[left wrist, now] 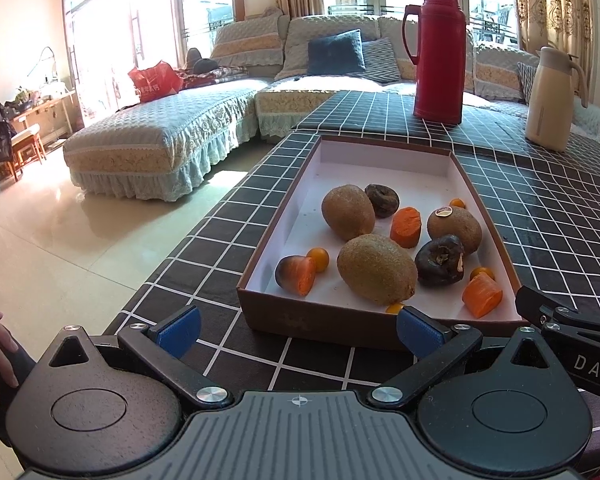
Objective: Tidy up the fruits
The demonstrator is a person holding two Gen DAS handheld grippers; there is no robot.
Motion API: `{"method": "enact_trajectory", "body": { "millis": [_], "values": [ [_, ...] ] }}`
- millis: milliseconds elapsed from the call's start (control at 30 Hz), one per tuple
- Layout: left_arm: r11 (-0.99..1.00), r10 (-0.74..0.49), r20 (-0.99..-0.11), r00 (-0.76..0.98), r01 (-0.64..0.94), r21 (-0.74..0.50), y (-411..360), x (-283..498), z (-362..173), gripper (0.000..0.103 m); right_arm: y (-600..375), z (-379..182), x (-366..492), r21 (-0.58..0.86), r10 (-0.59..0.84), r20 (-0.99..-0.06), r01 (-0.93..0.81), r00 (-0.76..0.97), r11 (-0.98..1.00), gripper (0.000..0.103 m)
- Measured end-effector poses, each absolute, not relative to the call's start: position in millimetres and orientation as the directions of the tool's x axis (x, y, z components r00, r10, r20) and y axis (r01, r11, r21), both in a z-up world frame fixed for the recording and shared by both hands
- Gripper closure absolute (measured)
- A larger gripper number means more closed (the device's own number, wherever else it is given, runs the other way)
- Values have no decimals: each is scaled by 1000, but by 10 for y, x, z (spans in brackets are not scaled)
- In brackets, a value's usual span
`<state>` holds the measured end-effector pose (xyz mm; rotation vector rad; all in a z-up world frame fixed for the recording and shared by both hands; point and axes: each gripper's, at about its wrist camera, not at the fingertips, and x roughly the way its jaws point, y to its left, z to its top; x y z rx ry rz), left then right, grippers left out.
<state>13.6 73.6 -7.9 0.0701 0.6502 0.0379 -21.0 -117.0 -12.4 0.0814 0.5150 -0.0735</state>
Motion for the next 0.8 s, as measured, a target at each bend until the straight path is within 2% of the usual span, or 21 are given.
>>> {"method": "enact_trajectory", "body": {
  "millis": [800],
  "values": [
    [998,41,-612,790,0,67,743,156,-87,0,-1200,-139,-188,67,-47,-507,94,861,993,0]
  ]
}}
